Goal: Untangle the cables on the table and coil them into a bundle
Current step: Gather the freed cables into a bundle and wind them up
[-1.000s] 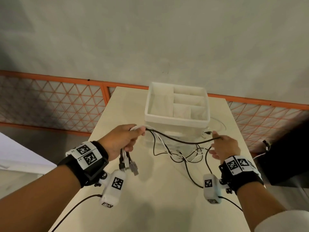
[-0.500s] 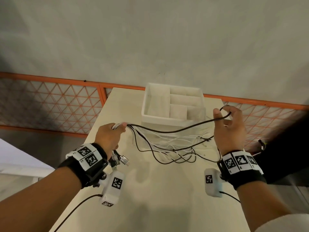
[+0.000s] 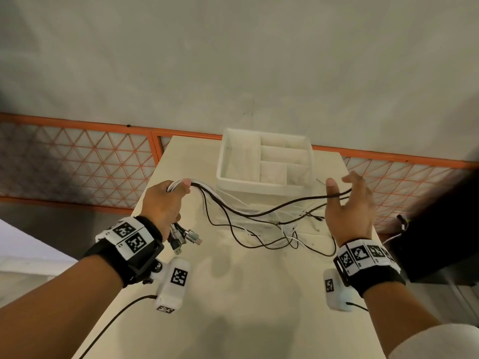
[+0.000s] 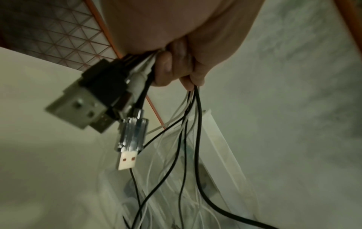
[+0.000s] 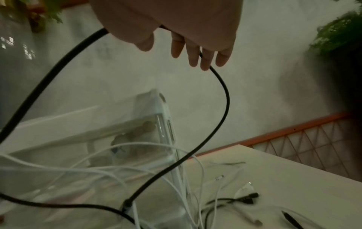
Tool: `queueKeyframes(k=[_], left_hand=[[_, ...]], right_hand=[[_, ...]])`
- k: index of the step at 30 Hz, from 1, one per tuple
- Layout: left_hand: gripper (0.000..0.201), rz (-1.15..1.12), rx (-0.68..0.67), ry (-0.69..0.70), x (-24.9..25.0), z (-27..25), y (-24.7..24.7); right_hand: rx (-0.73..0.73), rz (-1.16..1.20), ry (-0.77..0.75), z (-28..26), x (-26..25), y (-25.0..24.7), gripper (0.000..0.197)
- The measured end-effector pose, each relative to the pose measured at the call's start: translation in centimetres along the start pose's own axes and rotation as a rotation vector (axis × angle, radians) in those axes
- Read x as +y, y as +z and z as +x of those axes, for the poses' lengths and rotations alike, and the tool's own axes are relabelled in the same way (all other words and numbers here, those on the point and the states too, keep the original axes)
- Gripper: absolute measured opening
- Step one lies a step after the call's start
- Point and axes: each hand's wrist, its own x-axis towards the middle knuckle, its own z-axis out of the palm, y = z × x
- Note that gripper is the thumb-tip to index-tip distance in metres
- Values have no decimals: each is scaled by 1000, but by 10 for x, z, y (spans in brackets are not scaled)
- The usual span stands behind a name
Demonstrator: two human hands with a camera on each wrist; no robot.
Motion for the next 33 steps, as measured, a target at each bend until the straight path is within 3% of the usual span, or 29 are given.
queueKeyframes(k=[2,7,11,13,16,19,21,23,24,26,29,33], left_hand=[[22,-21,19,-17,0,2,-2],[6,-88,61,-13,8,2,-8],[21,-77,-107,35,16,-11,2],[22,-104,-177,71,23,-22,8],[22,-200,-262,171,46,-32,5],[22,-310,-293,271,74,-35,-1],[22,-355,-258,293,85,-35,0],[21,-354,-219,282,84,-37,4],[21,-345,-203,268,80,-37,5],[22,-305,-186,237,70,-37,7],[26,-146,-206,171,55,-35,5],[28,23,-252,74,37,-41,10]], right_hand=[[10,-27,-85,5,2,1,54],[-89,-228,-59,2,14,0,56],[-245,-90,-267,-17,2,7,41],[-246,-44,-218,-26,-4,7,36],[-232,-179,72,-29,9,0,31],[-408,-317,490,-34,56,-2,25],[-486,-279,751,-42,88,2,36],[-446,-79,1004,-52,108,7,45],[-408,-28,1057,-56,113,9,48],[-336,-10,1030,-55,112,6,52],[-141,93,789,-36,84,-1,59],[68,66,414,-5,24,-24,37]])
